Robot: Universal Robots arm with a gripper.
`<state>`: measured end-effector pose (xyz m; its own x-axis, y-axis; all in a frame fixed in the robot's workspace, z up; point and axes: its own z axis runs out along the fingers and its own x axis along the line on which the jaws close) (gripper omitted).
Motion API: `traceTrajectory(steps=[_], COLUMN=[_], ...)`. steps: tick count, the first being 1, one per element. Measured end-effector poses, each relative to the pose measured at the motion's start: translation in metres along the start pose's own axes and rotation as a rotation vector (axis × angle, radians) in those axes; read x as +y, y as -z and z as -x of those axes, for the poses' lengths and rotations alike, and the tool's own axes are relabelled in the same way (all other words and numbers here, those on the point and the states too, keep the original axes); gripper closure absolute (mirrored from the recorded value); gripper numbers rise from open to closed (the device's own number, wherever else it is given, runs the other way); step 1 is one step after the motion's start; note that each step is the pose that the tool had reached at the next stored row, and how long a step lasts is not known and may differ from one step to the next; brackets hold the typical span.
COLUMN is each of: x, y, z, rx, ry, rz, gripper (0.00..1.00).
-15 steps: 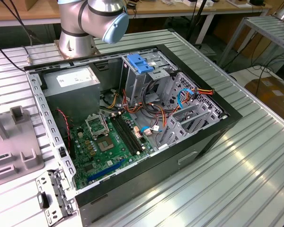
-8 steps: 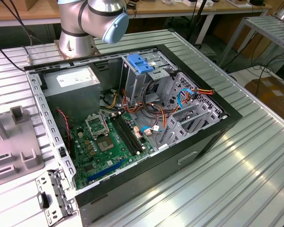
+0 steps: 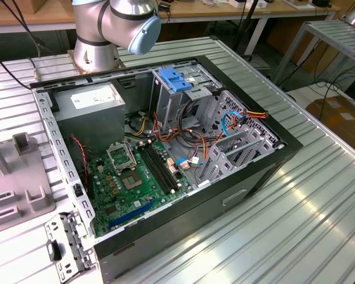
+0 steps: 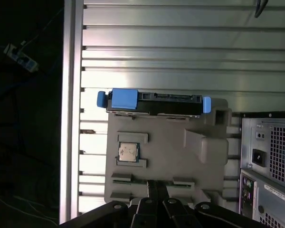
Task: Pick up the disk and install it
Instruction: 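Pick up the disk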
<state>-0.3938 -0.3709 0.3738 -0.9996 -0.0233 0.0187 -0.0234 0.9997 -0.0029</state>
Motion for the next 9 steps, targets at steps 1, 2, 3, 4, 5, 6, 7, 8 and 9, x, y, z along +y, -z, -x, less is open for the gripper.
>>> traceTrajectory(steps=[1,2,3,4,5,6,7,8,9], x=[0.0000,0.0000,0.0000,0.0000,0.0000,0.0000,0.0000,0.0000,0.0000], y=[0.0000,0.0000,0.0000,0.0000,0.0000,0.0000,0.0000,0.0000,0.0000], z=[0.0000,0.0000,0.0000,0.0000,0.0000,0.0000,0.0000,0.0000,0.0000], rx=[0.0000,0.0000,-0.0001,-0.0001,-0.0001,-0.0001,-0.0001,-0.0001,-0.0001], ry=[0.004,0.007,0.010,0.013,0.018,0.024,0.028,0.031,0.035], rz=[-0.0001,-0.0001,-0.0002,-0.0002,-0.0004,-0.0004,-0.0005,-0.0006,-0.0007], gripper=[0.89,0.89,0.89,0.89,0.89,0.89,0.89,0.89,0.89])
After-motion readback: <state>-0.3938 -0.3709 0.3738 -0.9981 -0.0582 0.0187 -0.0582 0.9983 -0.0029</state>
